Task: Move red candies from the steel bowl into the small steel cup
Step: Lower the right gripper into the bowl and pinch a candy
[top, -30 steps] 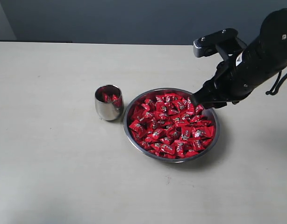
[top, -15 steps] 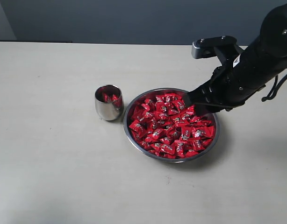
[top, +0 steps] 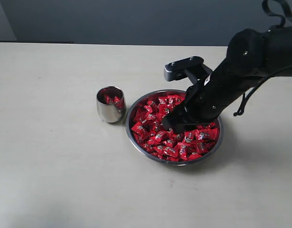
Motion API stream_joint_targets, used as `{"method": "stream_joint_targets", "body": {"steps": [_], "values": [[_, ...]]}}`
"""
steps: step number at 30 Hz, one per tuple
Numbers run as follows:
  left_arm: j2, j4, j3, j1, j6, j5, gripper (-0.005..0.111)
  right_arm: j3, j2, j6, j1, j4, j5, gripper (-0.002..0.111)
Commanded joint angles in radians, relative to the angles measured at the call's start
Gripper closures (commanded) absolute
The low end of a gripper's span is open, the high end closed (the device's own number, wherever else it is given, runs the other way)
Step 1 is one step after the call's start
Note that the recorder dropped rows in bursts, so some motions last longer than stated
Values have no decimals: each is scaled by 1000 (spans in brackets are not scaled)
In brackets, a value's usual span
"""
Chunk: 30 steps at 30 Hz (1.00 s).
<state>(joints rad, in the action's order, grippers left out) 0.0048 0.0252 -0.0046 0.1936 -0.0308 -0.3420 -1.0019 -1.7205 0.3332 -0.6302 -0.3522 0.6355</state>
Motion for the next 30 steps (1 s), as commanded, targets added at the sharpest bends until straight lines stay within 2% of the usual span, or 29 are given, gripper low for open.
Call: {"method": "stream_joint_targets", "body": {"steps": [1, 13, 30], "values": [[-5, 2, 5, -7, 1, 8, 106, -42, -61, 19, -25, 16, -10, 69], [-5, 2, 5, -7, 1, 8, 106, -145, -145, 7, -38, 142, 53, 69], [-5, 2, 5, -7, 1, 8, 106, -151, -201, 7, -38, 150, 74, 69]]}}
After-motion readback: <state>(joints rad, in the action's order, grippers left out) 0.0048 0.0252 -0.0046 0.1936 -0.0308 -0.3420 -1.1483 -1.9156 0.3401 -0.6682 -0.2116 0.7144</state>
